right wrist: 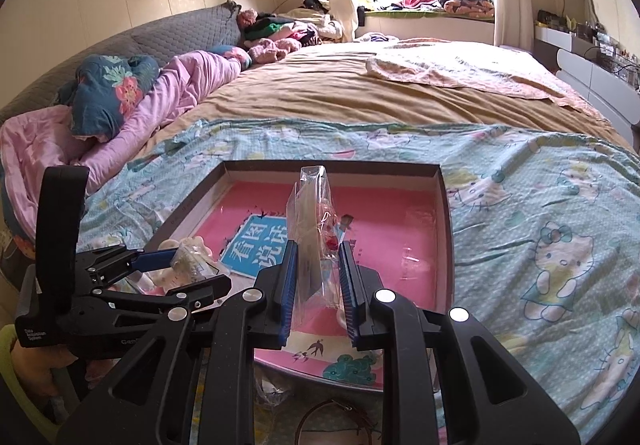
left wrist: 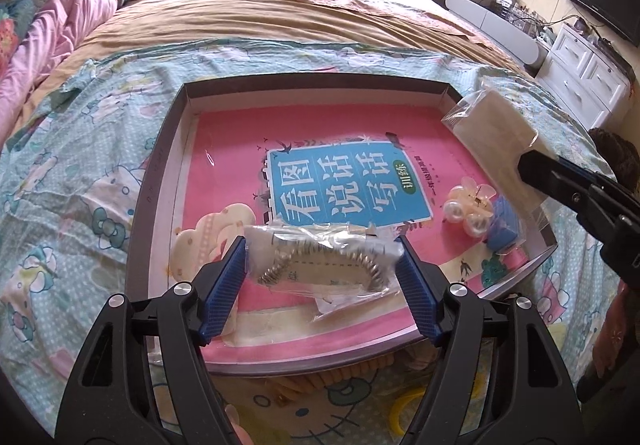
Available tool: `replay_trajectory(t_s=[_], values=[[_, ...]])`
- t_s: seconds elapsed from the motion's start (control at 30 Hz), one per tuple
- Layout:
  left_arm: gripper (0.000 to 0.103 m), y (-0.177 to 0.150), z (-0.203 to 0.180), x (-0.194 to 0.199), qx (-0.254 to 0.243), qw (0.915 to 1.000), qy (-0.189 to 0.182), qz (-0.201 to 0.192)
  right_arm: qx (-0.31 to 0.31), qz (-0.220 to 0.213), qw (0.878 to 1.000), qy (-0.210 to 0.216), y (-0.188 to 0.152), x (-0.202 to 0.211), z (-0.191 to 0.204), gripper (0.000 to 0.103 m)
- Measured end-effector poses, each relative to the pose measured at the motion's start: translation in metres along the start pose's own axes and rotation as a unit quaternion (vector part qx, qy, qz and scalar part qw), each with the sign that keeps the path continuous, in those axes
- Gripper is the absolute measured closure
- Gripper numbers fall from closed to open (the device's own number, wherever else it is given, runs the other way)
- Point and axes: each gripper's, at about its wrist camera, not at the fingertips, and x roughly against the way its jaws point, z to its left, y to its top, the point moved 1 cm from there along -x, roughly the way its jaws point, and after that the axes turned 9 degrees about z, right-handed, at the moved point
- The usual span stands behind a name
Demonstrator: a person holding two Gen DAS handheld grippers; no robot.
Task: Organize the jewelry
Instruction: 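Open the left tool to drop the coil bag while the right releases the tube into the tray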
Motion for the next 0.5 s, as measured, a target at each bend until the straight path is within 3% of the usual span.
replay_trajectory(t_s=[0.2, 0.5], values=[[0.037, -0.001, 0.003, -0.002, 0.004, 1.0, 0.001, 0.002, -0.002, 0.013, 1.0, 0.002, -0.004, -0.01, -0.002, 0.083], [0.036, -0.001, 0.013, 0.016, 0.017, 0.9995, 0.009, -0.026, 0.003, 0.03, 1.0, 0.007, -0.007, -0.022, 0.003, 0.083]])
